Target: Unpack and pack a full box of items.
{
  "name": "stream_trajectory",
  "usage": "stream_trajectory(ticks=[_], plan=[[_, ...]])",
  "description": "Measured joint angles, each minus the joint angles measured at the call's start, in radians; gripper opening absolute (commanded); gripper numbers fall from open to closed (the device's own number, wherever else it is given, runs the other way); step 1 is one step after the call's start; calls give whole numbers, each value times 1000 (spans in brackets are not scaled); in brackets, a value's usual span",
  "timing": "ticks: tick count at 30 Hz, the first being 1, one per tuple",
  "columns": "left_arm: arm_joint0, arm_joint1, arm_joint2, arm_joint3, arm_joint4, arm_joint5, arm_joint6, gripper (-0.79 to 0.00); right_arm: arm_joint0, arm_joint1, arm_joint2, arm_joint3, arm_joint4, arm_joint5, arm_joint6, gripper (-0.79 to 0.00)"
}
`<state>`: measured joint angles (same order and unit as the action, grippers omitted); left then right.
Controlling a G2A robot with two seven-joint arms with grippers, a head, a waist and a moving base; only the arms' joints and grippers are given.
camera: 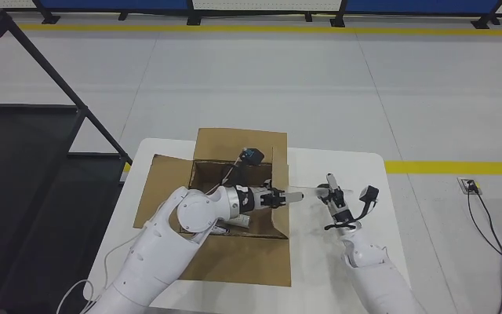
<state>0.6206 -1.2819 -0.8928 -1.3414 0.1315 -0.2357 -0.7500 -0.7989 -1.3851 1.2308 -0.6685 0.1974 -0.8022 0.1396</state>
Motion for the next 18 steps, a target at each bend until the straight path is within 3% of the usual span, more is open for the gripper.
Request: stream_trajectory(ticks=[18], plan=[[-45, -33, 64, 44, 9, 3, -19, 0, -3, 6, 66, 69, 5, -25, -49, 0]])
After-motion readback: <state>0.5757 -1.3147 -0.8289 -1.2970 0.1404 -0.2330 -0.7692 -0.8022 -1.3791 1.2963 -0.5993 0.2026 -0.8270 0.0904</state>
